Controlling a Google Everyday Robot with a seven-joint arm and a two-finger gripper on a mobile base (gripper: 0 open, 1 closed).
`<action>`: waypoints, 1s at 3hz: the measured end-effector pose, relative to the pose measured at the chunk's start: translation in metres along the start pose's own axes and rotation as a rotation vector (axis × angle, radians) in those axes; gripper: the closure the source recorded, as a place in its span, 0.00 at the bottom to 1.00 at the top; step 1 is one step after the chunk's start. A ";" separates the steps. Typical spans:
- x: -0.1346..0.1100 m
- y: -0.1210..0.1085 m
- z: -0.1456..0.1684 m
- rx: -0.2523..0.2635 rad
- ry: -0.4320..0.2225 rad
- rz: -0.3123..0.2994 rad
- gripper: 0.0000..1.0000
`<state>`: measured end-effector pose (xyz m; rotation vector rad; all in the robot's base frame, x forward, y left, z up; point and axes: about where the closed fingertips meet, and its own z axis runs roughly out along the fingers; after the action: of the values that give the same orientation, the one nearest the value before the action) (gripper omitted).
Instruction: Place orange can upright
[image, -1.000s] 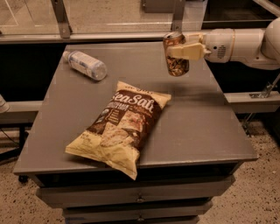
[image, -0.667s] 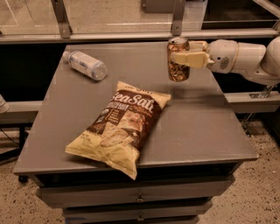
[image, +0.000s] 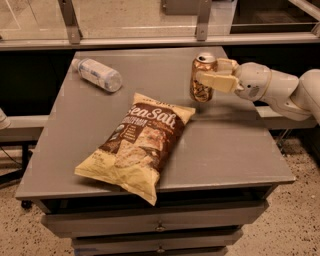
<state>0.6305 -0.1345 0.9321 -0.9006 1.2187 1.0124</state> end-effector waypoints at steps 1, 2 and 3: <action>0.002 0.004 -0.006 -0.012 0.001 -0.083 1.00; 0.010 0.008 -0.010 -0.027 0.036 -0.124 1.00; 0.023 0.009 -0.011 -0.044 0.077 -0.107 0.81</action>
Offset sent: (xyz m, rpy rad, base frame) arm -0.0144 -0.0156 -0.0234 -0.1298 -0.1422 0.0053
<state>0.6195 -0.1387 0.9077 -1.0364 1.2029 0.9294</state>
